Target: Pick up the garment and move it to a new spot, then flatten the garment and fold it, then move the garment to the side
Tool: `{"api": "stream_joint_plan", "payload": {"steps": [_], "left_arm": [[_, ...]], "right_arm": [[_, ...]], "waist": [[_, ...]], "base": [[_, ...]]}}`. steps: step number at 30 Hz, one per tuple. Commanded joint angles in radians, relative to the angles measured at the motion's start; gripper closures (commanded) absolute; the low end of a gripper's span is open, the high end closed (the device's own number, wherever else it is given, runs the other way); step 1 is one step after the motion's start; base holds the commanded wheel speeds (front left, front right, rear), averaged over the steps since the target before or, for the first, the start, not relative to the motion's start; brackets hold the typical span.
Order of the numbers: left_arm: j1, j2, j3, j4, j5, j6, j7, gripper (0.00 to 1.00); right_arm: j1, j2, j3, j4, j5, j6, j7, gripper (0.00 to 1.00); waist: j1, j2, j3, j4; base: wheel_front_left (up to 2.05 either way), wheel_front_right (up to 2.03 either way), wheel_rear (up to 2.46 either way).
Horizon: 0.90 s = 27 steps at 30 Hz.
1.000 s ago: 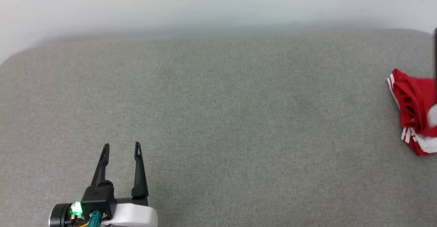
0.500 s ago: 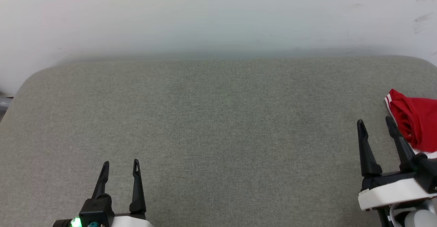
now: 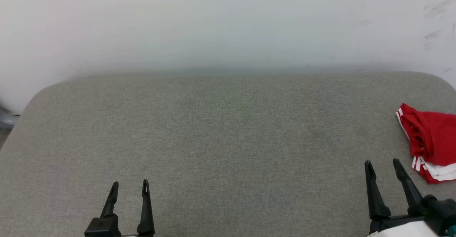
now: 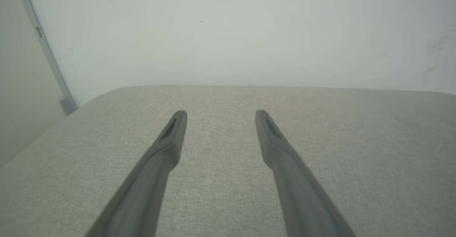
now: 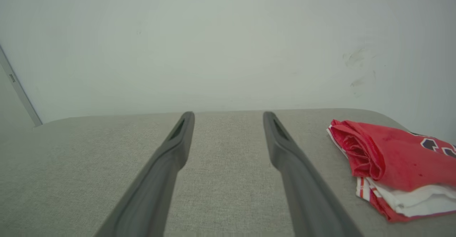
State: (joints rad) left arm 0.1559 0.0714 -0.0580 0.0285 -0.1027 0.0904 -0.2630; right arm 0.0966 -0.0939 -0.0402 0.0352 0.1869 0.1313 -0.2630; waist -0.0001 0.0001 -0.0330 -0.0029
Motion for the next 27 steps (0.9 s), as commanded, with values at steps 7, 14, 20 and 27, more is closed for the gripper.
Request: {"api": "stream_joint_plan", "payload": {"steps": [7,14,20,27], "left_arm": [[0.019,-0.004,0.007,0.006,-0.003,-0.008,-0.002,0.00],[0.020,-0.007,0.012,0.008,0.000,-0.011,-0.002,0.00],[0.022,-0.013,0.005,0.042,-0.012,-0.013,0.005,1.00],[-0.006,-0.013,0.019,0.059,-0.161,-0.033,0.040,1.00]], "right_arm": [[0.040,0.015,-0.005,-0.004,-0.002,-0.001,-0.002,0.00],[0.054,0.021,-0.006,0.006,-0.007,-0.001,-0.002,0.00],[0.047,0.018,-0.004,0.038,0.011,0.000,0.004,1.00],[0.022,0.017,-0.007,0.053,0.153,0.000,0.037,1.00]], "waist": [[0.0001,-0.0001,-0.011,0.000],[0.0001,-0.0001,-0.013,0.001],[0.0001,-0.0001,-0.013,0.001],[0.0001,-0.0001,-0.010,0.002]], "base": [[0.00,0.00,0.00],[0.00,0.00,0.00],[0.00,0.00,0.00],[0.00,0.00,0.00]]}}
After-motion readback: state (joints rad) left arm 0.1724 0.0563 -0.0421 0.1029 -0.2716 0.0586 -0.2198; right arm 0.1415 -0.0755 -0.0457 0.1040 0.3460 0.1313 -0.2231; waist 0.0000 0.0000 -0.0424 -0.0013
